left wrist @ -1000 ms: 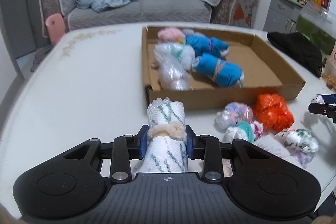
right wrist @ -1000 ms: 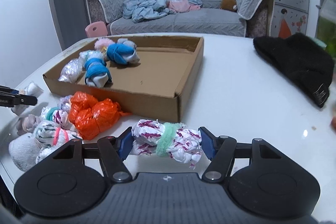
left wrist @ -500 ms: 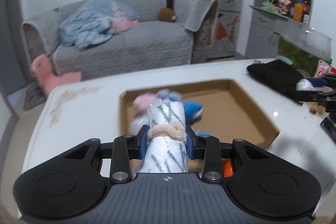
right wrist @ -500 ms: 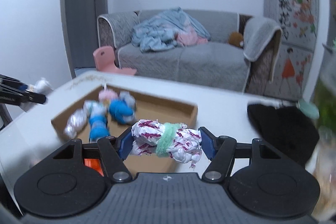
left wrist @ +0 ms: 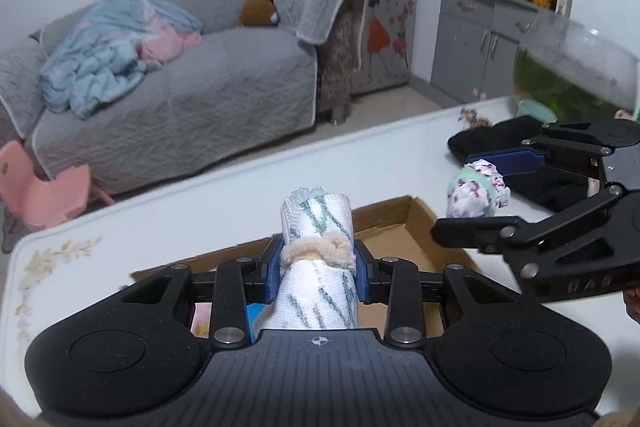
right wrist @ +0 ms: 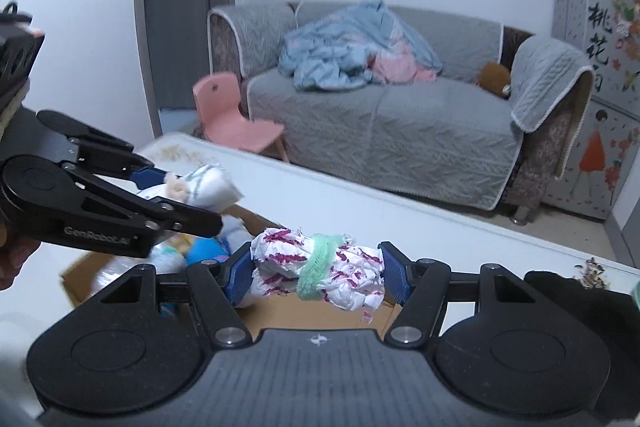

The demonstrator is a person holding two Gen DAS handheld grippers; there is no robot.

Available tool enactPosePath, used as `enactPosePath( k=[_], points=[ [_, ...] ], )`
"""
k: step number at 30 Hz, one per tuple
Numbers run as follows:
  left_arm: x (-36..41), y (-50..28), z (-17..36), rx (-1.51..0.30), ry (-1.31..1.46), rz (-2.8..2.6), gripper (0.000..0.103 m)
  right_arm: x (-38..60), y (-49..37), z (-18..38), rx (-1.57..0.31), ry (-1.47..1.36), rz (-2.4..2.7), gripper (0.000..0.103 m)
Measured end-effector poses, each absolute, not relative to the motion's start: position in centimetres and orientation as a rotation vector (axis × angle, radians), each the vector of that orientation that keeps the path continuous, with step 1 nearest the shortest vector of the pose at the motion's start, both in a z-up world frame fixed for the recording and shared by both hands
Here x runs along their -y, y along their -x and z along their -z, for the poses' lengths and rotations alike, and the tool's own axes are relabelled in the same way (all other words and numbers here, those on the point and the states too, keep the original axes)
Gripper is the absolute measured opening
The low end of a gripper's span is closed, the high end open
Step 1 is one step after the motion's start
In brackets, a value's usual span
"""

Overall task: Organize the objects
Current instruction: 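Carry patterned roll and striped roll into the box and release both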

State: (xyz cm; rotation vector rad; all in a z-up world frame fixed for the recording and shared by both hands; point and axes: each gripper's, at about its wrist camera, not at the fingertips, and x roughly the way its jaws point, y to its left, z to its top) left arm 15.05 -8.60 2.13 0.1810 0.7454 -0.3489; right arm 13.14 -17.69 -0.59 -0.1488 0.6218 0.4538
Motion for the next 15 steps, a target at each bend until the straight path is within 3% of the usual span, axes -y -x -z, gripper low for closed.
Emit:
enactPosePath(
  k=[15],
  points=[
    [8.7,-20.6,4.7,-0.873,-0.220,0.325,0.042,16.3,-17.5,5.9,-0.737,0.204,-0.499,0.062]
  ],
)
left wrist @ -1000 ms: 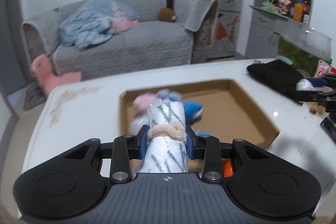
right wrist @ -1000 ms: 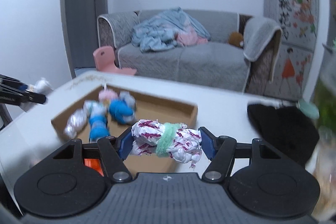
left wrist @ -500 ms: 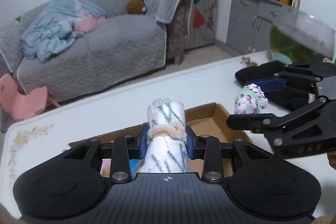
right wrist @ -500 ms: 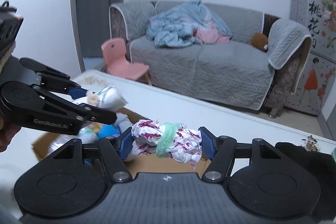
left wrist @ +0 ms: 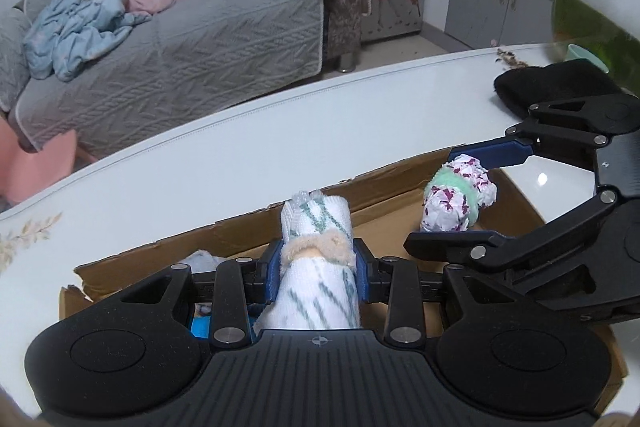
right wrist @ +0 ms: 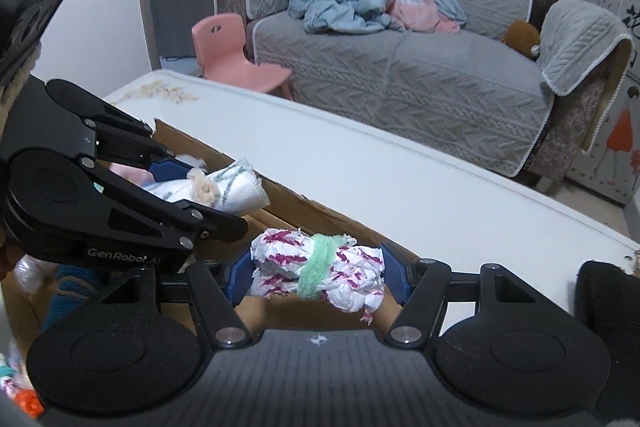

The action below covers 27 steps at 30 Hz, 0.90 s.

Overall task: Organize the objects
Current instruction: 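Carry patterned roll and striped roll into the box and release both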

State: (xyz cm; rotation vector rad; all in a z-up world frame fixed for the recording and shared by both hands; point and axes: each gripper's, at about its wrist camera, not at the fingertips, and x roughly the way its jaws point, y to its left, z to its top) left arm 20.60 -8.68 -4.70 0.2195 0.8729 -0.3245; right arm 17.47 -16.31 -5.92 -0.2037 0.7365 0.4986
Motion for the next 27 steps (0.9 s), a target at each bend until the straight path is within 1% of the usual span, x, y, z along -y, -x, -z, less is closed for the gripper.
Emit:
enactPosePath(
  k=[5,10,14,16,17,18,19,21,22,27],
  points=[
    [8.9,-21.3,5.0,-0.875,-0.233,0.330,0.042,16.5,-17.8,6.4,-0.757,0.210,-0.518,0.062],
    [9.5,-22.1,5.9,-0.896,-0.225,0.342,0.044,14.3,-16.9,7.6,-0.758,0.396,-0.533,0.061],
    [9.9,-22.4,6.9,-0.912,-0.226,0.328,0.043,14.0,-17.0,7.6,-0.774,0.413,-0.542,0.063],
    [9.7,-22.7,7.0,-0.923,-0.213,0.303,0.045,14.1,-16.9,7.5,-0.781,0.422,-0.543,0.064],
    [9.6,-22.8,7.0,-0.932,-0.206,0.299,0.048,14.1,-16.7,7.5,-0.784,0.427,-0.540,0.067],
    [9.5,-22.9,6.9,-0.936,-0.210,0.298,0.055,14.1,-16.5,7.4,-0.788,0.436,-0.542,0.074],
    [9.5,-22.9,6.8,-0.937,-0.222,0.289,0.061,14.0,-16.3,7.5,-0.792,0.447,-0.544,0.079],
    [9.5,-22.6,6.5,-0.924,-0.243,0.264,0.086,14.0,-16.0,7.6,-0.798,0.469,-0.534,0.090],
    [9.5,-22.4,6.3,-0.915,-0.246,0.262,0.088,14.1,-15.9,7.5,-0.801,0.466,-0.541,0.093],
    [9.3,-21.0,5.6,-0.881,-0.278,0.270,0.088,13.5,-15.0,7.2,-0.781,0.477,-0.520,0.096]
  ],
)
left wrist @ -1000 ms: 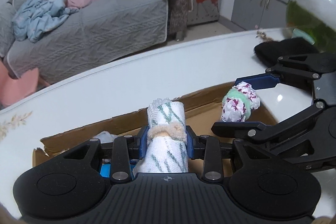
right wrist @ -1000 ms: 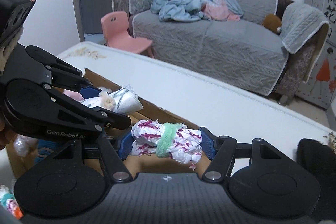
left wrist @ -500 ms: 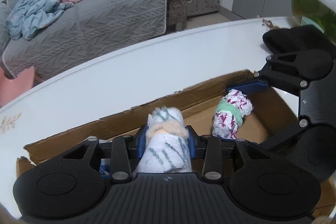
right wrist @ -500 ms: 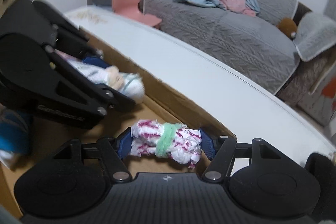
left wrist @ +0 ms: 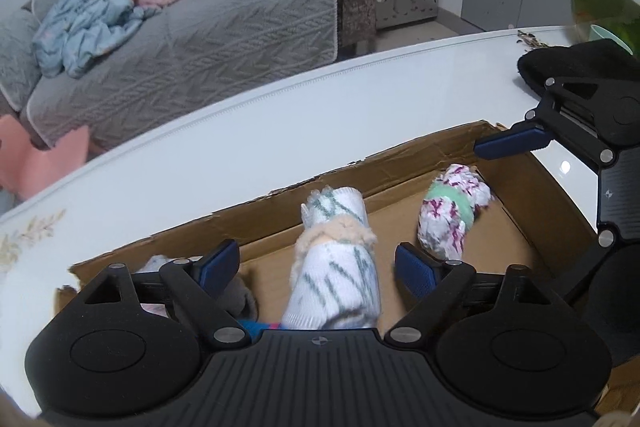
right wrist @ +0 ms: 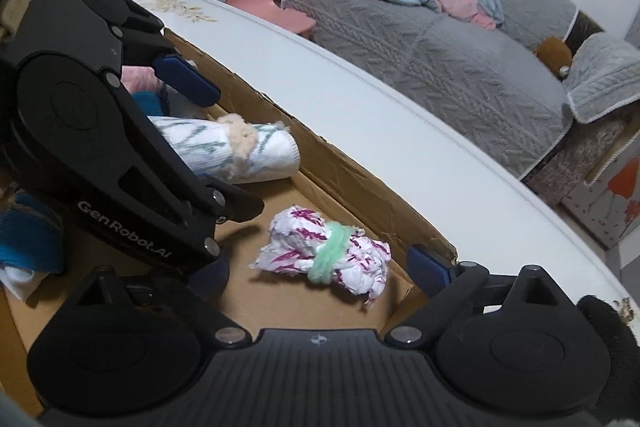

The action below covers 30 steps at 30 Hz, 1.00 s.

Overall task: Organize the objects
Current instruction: 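Carry patterned roll and striped roll into the box and release both, then withdraw both tools from the box toward the remaining pile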

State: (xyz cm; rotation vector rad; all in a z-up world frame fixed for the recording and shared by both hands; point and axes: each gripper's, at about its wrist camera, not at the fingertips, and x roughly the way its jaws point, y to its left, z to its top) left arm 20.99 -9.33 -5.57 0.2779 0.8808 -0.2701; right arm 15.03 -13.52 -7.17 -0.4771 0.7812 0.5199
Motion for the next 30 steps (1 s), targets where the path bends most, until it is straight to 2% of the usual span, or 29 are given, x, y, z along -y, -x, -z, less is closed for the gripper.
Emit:
enactPosePath(
  k=[13,22,27,30],
  points=[
    [4.6,-12.2,3.1,-0.790,-0.245,0.271,0.089,13.4,-12.8,7.0,-0.786,0.474,-0.478,0.096],
    [1.5,-8.7,3.7,-0.822,-0.172,0.224,0.092,12.4,-10.9,7.1,-0.774,0.483,-0.433,0.098],
    [1.7,-6.9,4.3,-0.811,-0.223,0.222,0.092,11.8,-9.1,8.2,-0.765,0.520,-0.420,0.099],
    [1.7,-6.4,5.3,-0.867,-0.260,0.209,0.093,12.5,-9.1,8.0,-0.790,0.472,-0.414,0.098]
  ],
)
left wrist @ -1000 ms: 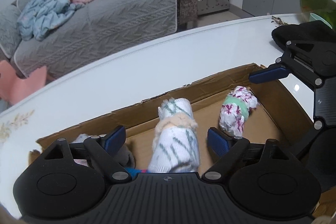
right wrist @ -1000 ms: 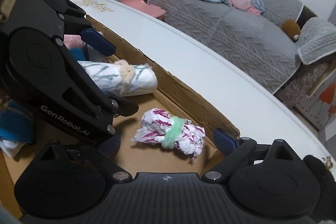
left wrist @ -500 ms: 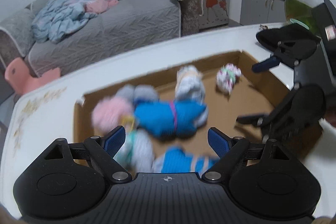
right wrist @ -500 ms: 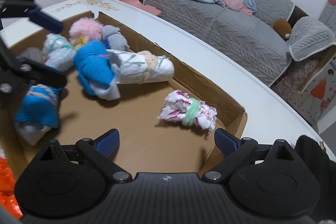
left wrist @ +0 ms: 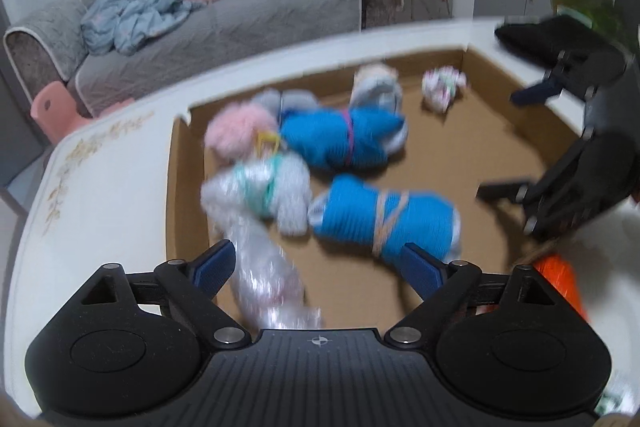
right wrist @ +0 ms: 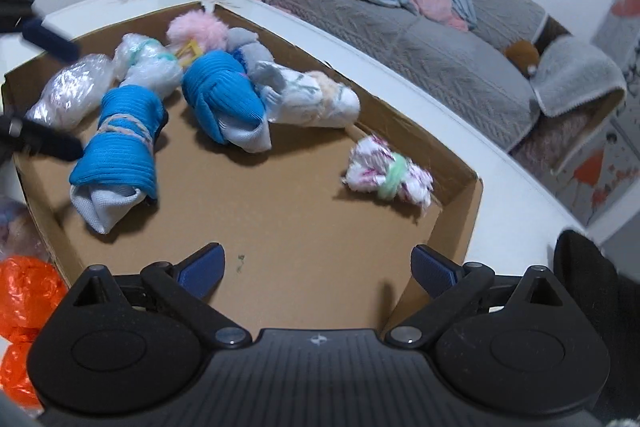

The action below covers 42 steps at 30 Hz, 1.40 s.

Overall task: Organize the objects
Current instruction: 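Withdraw both tools from the box toward the remaining pile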

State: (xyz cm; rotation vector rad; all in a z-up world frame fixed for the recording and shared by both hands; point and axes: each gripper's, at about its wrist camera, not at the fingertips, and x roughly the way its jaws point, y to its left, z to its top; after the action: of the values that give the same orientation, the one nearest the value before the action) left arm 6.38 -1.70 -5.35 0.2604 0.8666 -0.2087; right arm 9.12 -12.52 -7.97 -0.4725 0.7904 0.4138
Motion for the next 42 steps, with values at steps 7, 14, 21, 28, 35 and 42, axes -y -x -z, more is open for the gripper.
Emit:
enactPosePath(
  k=[7,14,21,28,35,42],
  points=[
    [1.0,-5.2,5.9,-0.960,-0.235,0.205,0.094,12.6,-7.4,7.9,-0.802,0.480,-0.457,0.099],
    [0.9,-2.9,5.6,-0.978,-0.227,0.206,0.095,13.0,-5.0,7.8,-0.794,0.479,-0.481,0.100],
    [1.0,-1.3,4.2,-0.935,-0.198,0.196,0.095,14.3,-4.6,5.6,-0.751,0.383,-0.470,0.101],
    [-0.1,4.0,2.3,-0.859,-0.127,0.196,0.097,15.9,1.0,3.1,-0.673,0.293,-0.502,0.102],
    [-0.3,9.8,2.5,-0.854,-0.013,0.184,0.098,16.2,6.8,3.1,-0.637,0.155,-0.485,0.102],
    [1.6,13.7,4.1,-0.872,0.045,0.239,0.098,14.8,13.3,4.9,-0.571,0.162,-0.559,0.102]
  ],
)
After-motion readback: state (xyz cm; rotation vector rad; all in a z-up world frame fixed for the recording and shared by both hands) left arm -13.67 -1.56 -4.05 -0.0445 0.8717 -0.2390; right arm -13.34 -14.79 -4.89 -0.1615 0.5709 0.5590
